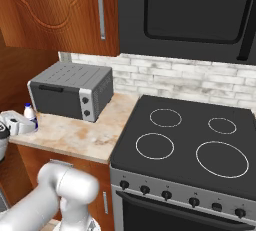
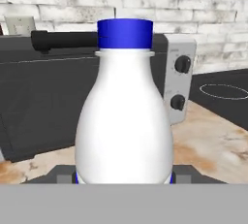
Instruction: Take the bottled waters from the counter and place them in the freezer to freeze. Close the freezer door after placing the bottles.
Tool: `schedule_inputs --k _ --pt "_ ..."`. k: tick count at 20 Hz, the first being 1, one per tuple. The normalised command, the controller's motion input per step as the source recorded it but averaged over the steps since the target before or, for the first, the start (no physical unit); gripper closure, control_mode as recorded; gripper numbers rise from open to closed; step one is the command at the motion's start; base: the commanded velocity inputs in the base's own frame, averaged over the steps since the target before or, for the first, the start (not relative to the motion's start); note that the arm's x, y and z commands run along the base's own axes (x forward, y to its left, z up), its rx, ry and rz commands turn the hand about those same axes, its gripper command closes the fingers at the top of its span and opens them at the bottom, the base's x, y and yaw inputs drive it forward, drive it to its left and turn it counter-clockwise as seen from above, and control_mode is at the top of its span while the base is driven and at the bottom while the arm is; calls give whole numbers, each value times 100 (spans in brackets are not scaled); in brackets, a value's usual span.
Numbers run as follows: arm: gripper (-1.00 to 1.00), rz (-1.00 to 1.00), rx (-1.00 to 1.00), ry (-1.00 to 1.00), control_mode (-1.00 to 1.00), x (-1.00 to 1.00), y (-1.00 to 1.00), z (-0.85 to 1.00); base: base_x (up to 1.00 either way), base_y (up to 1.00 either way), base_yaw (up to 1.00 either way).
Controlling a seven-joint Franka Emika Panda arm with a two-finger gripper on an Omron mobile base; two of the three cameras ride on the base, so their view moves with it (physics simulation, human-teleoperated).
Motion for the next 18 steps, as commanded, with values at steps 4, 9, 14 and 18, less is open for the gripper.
schedule_inputs --k 4,9,14,18 --pt "100 -1 0 3 -100 -58 -17 73 0 0 0" --pt "100 -5 0 6 -100 -54 -30 82 0 0 0" --pt "100 -13 0 12 -100 -34 -61 67 0 0 0" --pt "100 -18 0 8 -100 -52 -67 39 0 0 0"
